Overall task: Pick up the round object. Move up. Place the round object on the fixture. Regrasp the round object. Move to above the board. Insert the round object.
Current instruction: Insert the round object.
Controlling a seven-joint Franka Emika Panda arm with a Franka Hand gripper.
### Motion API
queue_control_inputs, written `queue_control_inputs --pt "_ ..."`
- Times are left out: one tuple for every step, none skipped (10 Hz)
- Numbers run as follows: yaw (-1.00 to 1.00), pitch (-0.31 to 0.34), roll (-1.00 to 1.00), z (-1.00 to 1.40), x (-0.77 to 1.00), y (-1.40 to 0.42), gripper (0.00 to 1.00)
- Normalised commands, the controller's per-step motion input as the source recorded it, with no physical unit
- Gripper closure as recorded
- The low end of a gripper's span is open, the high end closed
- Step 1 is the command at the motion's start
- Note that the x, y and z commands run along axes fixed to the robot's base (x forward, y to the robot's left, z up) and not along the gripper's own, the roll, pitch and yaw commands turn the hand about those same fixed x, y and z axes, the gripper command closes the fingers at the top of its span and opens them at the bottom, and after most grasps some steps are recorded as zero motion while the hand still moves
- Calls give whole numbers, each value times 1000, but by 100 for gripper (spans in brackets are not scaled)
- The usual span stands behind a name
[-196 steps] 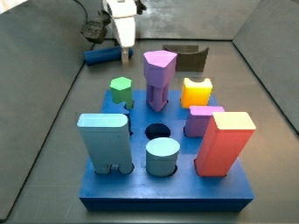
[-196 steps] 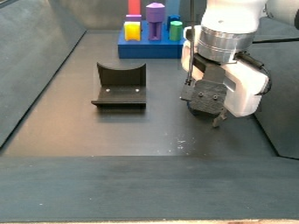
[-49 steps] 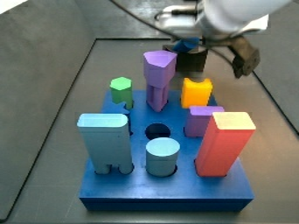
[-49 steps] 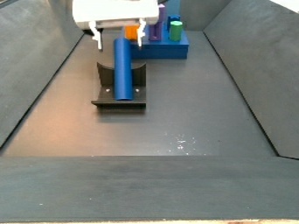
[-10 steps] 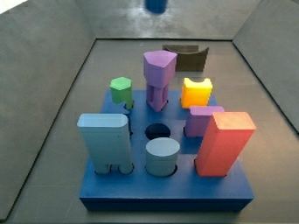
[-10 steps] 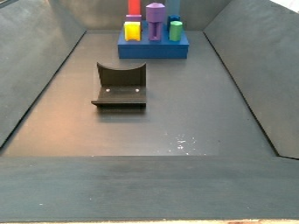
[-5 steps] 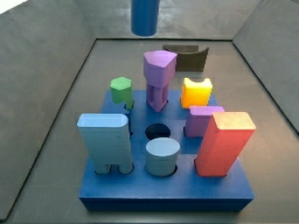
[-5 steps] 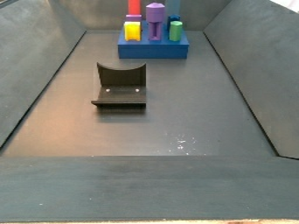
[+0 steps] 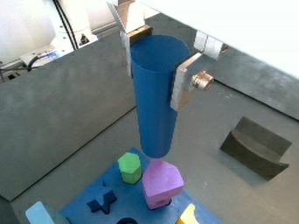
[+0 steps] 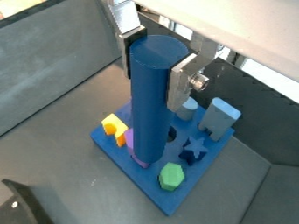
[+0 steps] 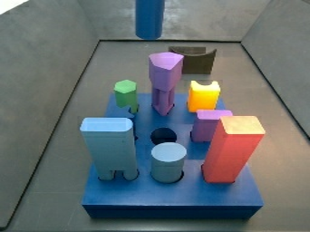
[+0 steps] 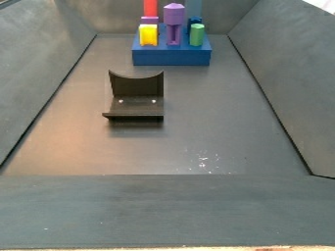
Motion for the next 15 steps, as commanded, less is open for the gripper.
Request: queue_control_inputs --pt "0 0 -251 -46 320 -417 100" --pt "0 0 -330 0 346 -431 100" --pt "0 0 -296 -97 394 -480 100" --pt "0 0 -230 -237 386 -509 100" --pt "0 -10 -191 -343 297 -454 100" --pt "0 -39 -164 -394 214 -394 100" --pt "0 -34 -150 -443 180 -351 100" --pt "0 -20 -119 -437 123 -306 100" --pt "0 0 -44 -457 0 -123 100" --pt "0 0 -7 -477 -77 0 100" --pt "0 -16 0 -483 -240 0 100" --pt "0 -51 0 -454 -326 0 100" --pt "0 -97 -6 -434 -283 0 100" --pt "0 -146 -43 -429 -191 -60 100" --pt "0 -140 -34 -357 -169 -77 100"
